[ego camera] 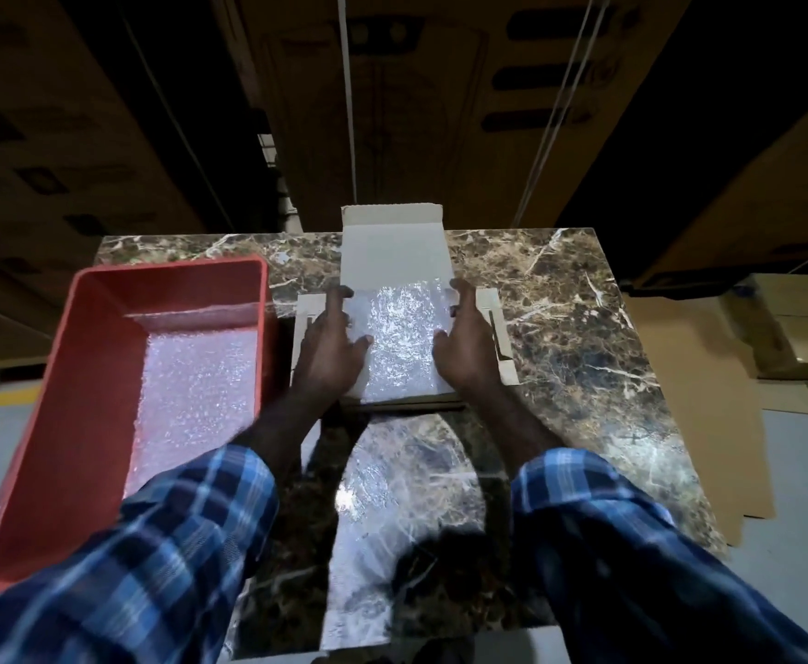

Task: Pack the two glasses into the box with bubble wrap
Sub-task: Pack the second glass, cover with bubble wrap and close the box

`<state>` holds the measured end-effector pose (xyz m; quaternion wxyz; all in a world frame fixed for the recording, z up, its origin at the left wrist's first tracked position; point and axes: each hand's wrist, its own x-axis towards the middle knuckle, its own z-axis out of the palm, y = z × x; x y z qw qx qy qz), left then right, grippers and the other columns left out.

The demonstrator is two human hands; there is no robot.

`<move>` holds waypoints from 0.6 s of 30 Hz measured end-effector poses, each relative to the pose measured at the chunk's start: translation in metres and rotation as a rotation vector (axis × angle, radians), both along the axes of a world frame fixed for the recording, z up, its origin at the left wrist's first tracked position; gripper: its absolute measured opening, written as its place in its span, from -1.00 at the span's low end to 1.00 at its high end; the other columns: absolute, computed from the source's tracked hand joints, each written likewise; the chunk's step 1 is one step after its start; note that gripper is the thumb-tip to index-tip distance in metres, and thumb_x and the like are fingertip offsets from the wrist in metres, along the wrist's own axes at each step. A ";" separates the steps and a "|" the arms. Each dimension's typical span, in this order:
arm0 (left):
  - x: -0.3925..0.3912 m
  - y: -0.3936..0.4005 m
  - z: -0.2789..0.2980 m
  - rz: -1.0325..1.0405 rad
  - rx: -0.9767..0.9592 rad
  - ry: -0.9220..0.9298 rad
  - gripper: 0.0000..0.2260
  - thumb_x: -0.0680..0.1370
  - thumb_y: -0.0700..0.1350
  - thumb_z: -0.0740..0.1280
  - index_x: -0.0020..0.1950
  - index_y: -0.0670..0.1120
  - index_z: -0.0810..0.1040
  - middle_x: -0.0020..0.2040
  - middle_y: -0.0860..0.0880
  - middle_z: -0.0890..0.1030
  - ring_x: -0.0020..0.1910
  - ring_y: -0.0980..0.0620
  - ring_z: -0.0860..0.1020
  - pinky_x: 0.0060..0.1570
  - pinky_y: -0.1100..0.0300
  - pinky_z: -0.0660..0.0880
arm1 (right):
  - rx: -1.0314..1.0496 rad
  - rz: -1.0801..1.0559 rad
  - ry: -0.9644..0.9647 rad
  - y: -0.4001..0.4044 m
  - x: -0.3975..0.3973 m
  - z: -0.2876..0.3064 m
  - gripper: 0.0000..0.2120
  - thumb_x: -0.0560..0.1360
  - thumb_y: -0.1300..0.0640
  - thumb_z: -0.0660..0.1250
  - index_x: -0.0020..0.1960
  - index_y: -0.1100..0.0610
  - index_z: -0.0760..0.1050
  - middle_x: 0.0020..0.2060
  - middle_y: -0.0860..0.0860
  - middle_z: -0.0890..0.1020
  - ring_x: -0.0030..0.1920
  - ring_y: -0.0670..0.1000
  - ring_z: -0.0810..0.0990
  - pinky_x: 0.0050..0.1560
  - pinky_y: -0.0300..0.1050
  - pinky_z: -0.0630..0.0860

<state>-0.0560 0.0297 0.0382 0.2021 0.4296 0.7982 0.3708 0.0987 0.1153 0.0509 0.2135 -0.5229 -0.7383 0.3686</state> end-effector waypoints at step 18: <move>-0.031 0.009 -0.017 -0.629 -0.364 0.648 -0.13 0.51 0.20 0.41 0.64 -0.06 0.02 0.64 -0.15 -0.01 0.61 -0.16 -0.09 0.54 -0.04 -0.07 | 0.331 0.551 -0.544 0.013 0.013 -0.035 -0.14 0.45 -0.12 0.48 0.60 -0.02 0.09 0.60 0.20 -0.04 0.58 0.22 -0.01 0.54 0.14 0.07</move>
